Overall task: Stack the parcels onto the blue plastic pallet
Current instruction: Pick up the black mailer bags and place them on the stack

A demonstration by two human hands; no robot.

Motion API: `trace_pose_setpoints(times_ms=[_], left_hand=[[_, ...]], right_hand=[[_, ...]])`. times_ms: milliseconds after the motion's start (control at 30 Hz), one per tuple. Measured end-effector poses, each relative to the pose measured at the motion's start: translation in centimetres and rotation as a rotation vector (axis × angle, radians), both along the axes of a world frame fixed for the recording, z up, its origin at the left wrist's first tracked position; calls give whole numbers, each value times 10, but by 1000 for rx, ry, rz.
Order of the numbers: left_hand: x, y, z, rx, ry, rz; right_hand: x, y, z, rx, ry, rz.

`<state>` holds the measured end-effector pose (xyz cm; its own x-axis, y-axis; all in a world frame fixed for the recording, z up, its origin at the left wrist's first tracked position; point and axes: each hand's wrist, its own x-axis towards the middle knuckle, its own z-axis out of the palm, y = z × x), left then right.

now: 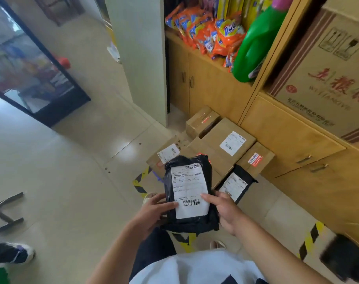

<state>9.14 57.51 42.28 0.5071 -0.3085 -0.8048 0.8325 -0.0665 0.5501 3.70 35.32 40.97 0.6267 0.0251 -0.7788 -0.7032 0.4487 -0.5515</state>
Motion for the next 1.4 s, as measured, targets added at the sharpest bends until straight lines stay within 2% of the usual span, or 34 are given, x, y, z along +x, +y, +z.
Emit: trace_pose_setpoints(times_ms=[167,300,533,700,833,1000,1167,1400], left_hand=[[123,35,-29,81,36,-255],[217,71,-59,218,42,-277],[327,92,-171,533,28,-292],[375,67,-270,639,-56,-454],[412,21,-350,581,-110,-536],[434,-39,-424,446,-105,-537],[438,-71,-473,377,-84,-528],[437,-89,-498,471,-143,-575]], right_hand=[[70,56,-31,-109,172,-257],[106,93,-61,-212,427,-401],[170,88,-127,-494,607,-183],[231,43,-204,-695,561,-141],[262,5,-286,-852,597,-5],[279,1,-337,-966,657,151],[273,12,-353,-1032,621,175],[274,10,-354,-1043,625,195]])
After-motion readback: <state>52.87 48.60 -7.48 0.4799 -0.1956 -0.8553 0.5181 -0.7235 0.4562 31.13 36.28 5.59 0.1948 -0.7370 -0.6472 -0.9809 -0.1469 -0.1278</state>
